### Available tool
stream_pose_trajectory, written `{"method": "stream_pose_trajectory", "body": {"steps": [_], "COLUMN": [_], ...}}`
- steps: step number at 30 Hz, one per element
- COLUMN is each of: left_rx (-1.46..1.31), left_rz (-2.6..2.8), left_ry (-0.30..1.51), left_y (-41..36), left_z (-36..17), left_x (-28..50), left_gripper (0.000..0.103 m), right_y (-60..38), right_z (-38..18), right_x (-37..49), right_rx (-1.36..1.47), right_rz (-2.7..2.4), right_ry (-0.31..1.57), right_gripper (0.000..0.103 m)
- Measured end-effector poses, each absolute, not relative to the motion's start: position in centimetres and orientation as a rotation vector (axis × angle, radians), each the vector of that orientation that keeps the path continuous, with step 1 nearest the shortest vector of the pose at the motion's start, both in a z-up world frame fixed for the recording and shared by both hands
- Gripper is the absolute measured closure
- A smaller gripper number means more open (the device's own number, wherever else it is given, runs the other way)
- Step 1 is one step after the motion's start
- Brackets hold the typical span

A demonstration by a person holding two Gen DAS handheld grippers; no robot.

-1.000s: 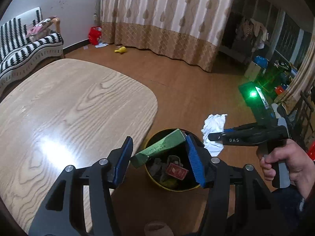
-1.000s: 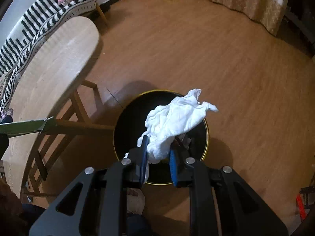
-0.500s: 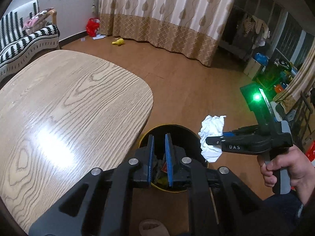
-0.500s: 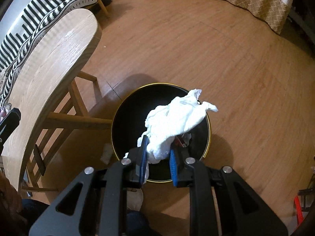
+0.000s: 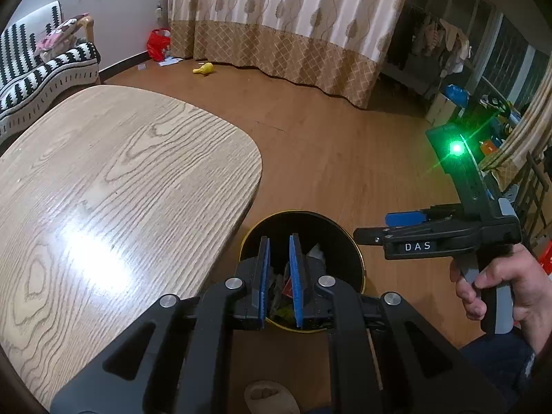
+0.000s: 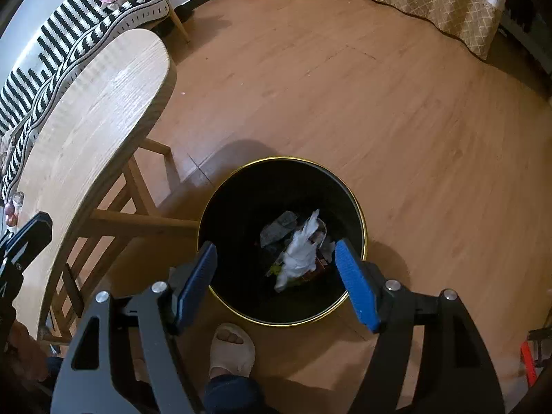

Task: Collect trash
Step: 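Open both tools over the bin to drop the pack and tissue, then swing both open tools back over the remaining trash on the table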

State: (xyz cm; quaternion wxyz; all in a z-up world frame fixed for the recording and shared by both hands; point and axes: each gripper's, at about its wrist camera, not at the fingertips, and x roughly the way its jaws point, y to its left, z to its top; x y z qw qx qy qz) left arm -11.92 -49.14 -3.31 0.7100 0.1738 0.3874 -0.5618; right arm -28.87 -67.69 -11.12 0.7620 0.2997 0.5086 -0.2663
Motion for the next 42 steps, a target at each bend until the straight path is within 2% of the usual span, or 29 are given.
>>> {"method": "stream_pose_trajectory", "body": {"steps": [5, 6, 8, 9, 10, 20, 27, 33, 38, 42], "left_rx": [0.396, 0.404, 0.41, 0.408, 0.403, 0.384, 0.318, 0.236, 0.204, 0.176], "left_rz": [-1.258, -1.257, -1.254, -1.238, -1.229, -1.225, -1.16, -0.979, -0.738, -0.52], "left_ry": [0.876, 0.889, 0.898, 0.879, 0.854, 0.859, 0.816, 0.809, 0.82, 0.756], "left_y": [-49.6, -49.8, -50.1, -50.0, -49.9, -49.0, -45.3, -37.4, -26.4, -16.9], "left_z": [-3.7, -4.1, -4.5, -4.5, -4.5, -4.0, -2.3, -1.5, -0.9, 1.0], "left_x": [-12.5, -12.7, -12.9, -13.0, -13.1, -12.5, -9.4, -2.8, 4.0, 8.5], "left_gripper": [0.092, 0.085, 0.042, 0.009, 0.006, 0.006, 0.006, 0.006, 0.006, 0.006], "right_y": [-68.0, -68.0, -68.3, -68.4, -68.5, -68.6, -67.1, -63.2, -57.9, -52.2], "right_z": [-10.4, -10.3, -10.1, -10.0, -10.0, -9.3, -7.0, -4.5, -2.7, -1.9], "right_x": [-29.3, -29.4, -29.8, -30.0, -30.2, -30.5, -28.8, -23.9, -17.4, -12.0], "right_rx": [0.656, 0.656, 0.66, 0.665, 0.671, 0.665, 0.627, 0.577, 0.501, 0.459], "right_rz": [-0.608, -0.614, -0.637, -0.641, -0.649, -0.669, -0.666, -0.568, -0.431, -0.303], "right_ry": [1.081, 1.076, 1.061, 1.054, 1.048, 1.022, 0.946, 0.884, 0.881, 0.88], "right_gripper": [0.034, 0.033, 0.03, 0.029, 0.029, 0.029, 0.029, 0.027, 0.026, 0.026]}}
